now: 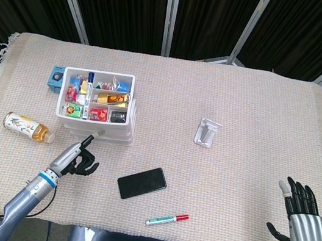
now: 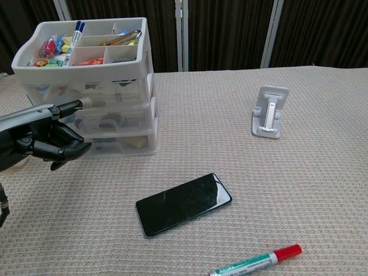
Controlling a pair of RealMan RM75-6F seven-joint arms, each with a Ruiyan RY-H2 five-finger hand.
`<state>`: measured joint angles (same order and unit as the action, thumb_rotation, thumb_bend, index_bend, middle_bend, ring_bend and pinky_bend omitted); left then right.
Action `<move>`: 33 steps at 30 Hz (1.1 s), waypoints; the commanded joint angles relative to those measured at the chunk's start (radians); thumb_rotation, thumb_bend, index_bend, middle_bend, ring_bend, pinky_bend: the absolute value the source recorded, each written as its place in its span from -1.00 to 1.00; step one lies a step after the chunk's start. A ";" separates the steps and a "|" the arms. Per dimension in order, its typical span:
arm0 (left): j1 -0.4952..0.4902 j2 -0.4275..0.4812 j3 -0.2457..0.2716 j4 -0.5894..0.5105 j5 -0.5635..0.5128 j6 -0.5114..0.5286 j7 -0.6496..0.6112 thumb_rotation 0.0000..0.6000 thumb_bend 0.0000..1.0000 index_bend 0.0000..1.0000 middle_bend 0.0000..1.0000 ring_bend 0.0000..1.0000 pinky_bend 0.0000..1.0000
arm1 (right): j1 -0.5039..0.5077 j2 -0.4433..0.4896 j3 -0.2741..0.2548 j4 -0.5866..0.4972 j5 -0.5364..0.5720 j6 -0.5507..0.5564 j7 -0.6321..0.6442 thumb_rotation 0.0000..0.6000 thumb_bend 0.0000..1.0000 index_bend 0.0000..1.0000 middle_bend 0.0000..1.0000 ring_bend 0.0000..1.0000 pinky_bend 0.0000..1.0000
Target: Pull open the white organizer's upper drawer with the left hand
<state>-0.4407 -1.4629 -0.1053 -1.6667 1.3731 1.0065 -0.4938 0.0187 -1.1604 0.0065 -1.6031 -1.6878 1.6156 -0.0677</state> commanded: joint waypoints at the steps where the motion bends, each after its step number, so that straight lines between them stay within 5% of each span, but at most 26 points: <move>1: -0.003 0.000 -0.001 0.000 -0.006 -0.003 0.001 1.00 0.01 -1.00 0.75 0.73 0.49 | 0.000 -0.001 0.000 0.000 0.002 -0.002 -0.001 1.00 -1.00 -1.00 -1.00 -1.00 -1.00; 28: -0.043 -0.021 -0.018 0.009 -0.048 -0.048 0.013 1.00 0.00 -1.00 0.75 0.73 0.49 | 0.003 -0.006 0.001 0.002 0.005 -0.010 -0.005 1.00 -1.00 -1.00 -1.00 -1.00 -1.00; 33: -0.045 -0.019 -0.015 0.008 -0.041 -0.050 -0.006 1.00 0.01 -0.88 0.75 0.73 0.49 | 0.002 -0.006 0.000 0.002 0.003 -0.009 -0.005 1.00 -1.00 -1.00 -1.00 -1.00 -1.00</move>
<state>-0.4850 -1.4825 -0.1206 -1.6591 1.3322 0.9572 -0.5002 0.0211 -1.1665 0.0061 -1.6008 -1.6845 1.6059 -0.0728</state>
